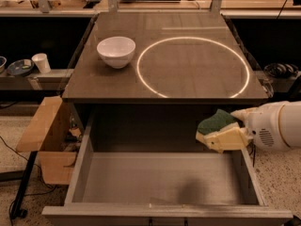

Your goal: Place sponge into top drawer

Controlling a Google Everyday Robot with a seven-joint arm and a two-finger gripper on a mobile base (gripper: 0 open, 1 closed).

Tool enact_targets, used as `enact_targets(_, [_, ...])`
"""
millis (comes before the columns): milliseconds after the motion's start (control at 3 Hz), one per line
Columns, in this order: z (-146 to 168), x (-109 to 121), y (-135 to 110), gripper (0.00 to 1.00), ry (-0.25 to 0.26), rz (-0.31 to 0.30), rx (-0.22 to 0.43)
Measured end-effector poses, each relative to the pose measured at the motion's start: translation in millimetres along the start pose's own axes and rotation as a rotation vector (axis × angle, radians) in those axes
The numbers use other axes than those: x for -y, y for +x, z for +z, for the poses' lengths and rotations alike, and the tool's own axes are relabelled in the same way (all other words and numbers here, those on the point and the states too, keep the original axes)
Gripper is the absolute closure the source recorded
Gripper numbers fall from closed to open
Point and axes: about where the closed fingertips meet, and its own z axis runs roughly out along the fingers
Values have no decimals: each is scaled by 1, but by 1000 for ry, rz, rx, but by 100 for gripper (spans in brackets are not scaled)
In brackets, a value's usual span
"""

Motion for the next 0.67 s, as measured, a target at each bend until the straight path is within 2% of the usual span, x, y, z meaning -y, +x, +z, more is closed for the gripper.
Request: enact_targets(667, [24,-6,20,100,-4,32,-13])
